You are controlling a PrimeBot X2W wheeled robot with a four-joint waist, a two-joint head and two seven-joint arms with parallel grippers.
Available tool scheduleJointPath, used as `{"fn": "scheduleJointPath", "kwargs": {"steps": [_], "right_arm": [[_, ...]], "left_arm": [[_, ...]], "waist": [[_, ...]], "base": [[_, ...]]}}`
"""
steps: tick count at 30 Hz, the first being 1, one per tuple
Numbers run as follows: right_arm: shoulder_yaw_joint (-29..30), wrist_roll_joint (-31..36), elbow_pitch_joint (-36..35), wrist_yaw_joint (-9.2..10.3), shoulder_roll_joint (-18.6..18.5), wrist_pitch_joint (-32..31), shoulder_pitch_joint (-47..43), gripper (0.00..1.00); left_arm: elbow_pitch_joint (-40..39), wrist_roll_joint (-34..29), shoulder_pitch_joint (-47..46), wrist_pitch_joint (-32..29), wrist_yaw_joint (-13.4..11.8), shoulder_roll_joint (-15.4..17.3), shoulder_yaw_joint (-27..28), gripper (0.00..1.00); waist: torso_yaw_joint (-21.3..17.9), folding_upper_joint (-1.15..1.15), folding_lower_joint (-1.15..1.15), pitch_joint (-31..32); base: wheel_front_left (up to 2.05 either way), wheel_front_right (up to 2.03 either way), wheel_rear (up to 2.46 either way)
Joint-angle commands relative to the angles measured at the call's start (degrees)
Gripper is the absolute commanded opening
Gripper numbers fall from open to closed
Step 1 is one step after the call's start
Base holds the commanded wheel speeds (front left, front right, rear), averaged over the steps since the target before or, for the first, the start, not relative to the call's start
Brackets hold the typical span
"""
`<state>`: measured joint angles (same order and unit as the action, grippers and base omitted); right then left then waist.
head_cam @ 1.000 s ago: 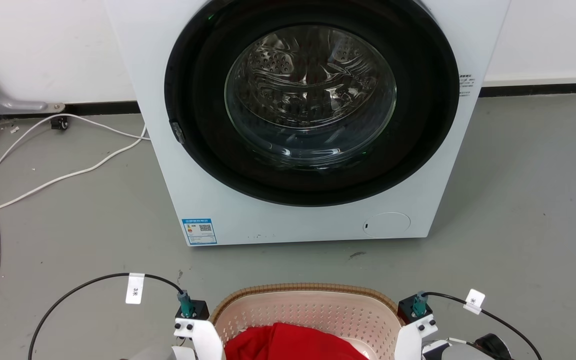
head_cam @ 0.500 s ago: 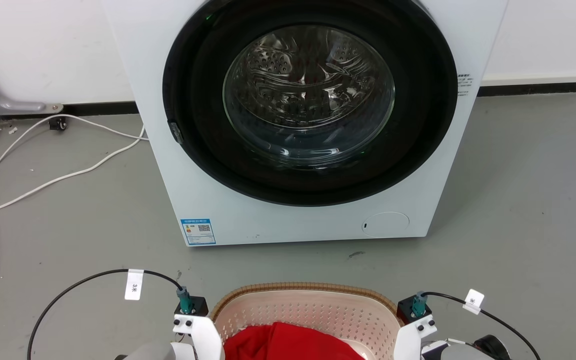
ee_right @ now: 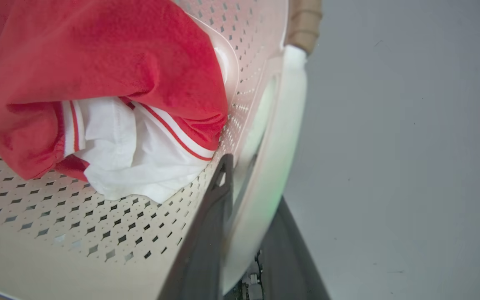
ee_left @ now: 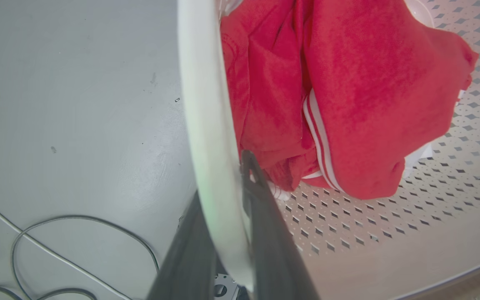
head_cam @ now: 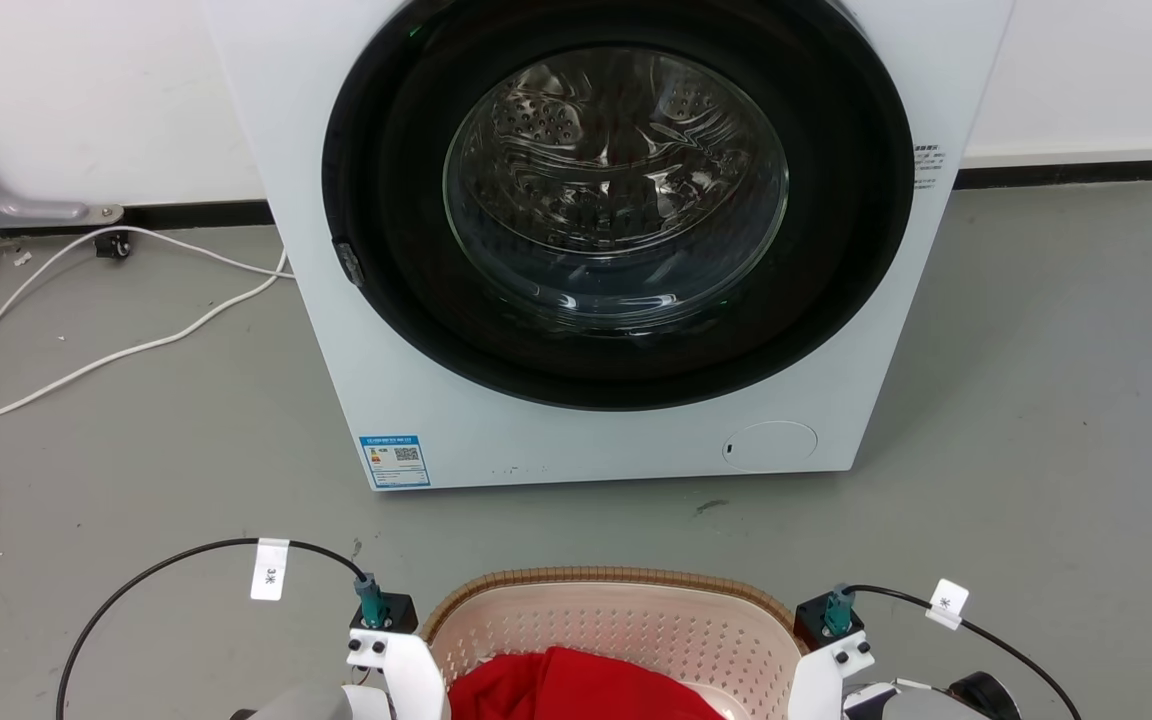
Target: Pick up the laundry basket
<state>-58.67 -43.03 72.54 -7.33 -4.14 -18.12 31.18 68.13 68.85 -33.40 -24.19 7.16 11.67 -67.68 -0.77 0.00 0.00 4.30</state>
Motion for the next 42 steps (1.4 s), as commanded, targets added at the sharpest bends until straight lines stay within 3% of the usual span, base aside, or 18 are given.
{"fn": "scheduleJointPath", "kwargs": {"steps": [1, 42], "right_arm": [[-0.8, 0.0, 0.1, -0.28, 0.1, -0.2, 0.2, 0.00], [-6.5, -6.3, 0.8, -0.28, -0.1, 0.2, 0.6, 0.00]], "left_arm": [[-0.3, 0.3, -1.7, 0.7, 0.5, -0.2, -0.1, 0.00], [-0.1, 2.9, -2.2, 0.4, 0.5, -0.2, -3.2, 0.00]], "waist": [[0.0, 0.00, 0.00, 0.0], [-0.1, 0.00, 0.00, -0.1]], "base": [[0.00, 0.00, 0.00], [0.00, 0.00, 0.00]]}}
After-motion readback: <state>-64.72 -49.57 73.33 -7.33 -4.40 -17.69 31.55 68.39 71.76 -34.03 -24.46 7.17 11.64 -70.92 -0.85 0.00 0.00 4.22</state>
